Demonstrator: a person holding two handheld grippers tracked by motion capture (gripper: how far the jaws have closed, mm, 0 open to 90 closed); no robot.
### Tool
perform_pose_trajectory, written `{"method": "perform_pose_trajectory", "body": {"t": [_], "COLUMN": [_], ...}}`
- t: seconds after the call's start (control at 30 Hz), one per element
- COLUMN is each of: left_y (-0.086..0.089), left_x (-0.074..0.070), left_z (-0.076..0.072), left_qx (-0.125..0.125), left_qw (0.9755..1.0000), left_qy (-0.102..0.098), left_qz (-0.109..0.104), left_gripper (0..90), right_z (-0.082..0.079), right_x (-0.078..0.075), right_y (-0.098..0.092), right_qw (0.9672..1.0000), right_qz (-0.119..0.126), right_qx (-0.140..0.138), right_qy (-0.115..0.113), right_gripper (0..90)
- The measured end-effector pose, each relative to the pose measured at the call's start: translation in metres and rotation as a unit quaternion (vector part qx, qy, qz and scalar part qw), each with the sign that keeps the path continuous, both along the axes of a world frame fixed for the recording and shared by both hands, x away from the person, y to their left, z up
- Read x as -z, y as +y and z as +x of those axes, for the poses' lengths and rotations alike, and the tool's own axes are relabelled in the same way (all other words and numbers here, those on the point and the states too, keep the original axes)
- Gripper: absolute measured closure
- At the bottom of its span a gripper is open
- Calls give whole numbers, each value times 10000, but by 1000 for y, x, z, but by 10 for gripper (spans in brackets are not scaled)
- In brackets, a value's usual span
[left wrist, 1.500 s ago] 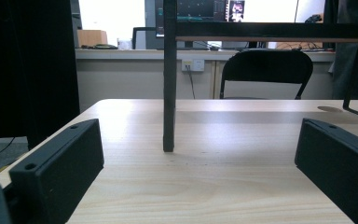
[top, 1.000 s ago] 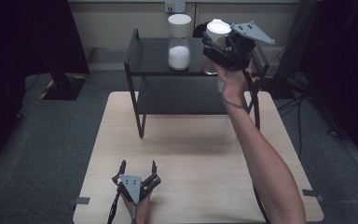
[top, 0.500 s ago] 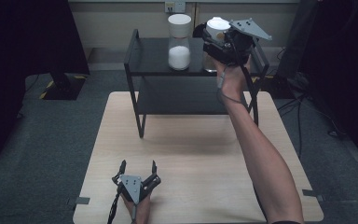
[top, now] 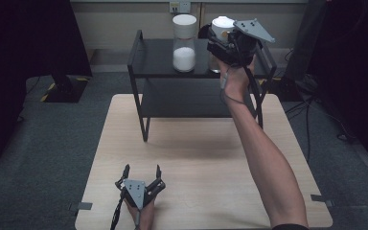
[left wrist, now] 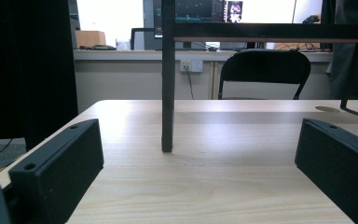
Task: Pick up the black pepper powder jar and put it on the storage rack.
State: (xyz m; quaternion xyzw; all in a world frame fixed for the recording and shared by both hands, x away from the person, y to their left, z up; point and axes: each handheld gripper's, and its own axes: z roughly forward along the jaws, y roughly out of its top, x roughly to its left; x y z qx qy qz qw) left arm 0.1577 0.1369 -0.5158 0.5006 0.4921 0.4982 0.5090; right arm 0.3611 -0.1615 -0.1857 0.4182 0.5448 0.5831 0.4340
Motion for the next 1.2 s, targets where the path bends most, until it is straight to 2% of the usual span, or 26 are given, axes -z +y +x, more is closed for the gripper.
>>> {"method": "perform_pose_trajectory", "body": {"t": [0.2, 0.5, 0.6, 0.73, 1.0, 1.2], "left_y": [0, 0, 0, 0, 0, 0], "left_x": [0, 0, 0, 0, 0, 0], "left_z": [0, 0, 0, 0, 0, 0], "left_qx": [3, 4, 4, 4, 4, 4], "left_qw": [10000, 10000, 10000, 10000, 10000, 10000], "left_qy": [-1, -1, -1, -1, -1, 0], "left_qz": [1, -3, -1, 0, -3, 3], "left_gripper": [4, 4, 4, 4, 4, 4], "right_z": [-2, -6, -6, -5, -8, -16], "right_x": [0, 5, 3, 6, 5, 2], "right_y": [1, 2, 3, 5, -2, -4], "right_qw": [9999, 9999, 9998, 9998, 9999, 9998], "right_qz": [-114, -101, -172, -117, -85, -162], "right_qx": [-12, 28, 39, 73, -93, -83], "right_qy": [-4, -89, -71, -136, -52, -21], "right_gripper": [299, 291, 174, 10, 0, 0]}}
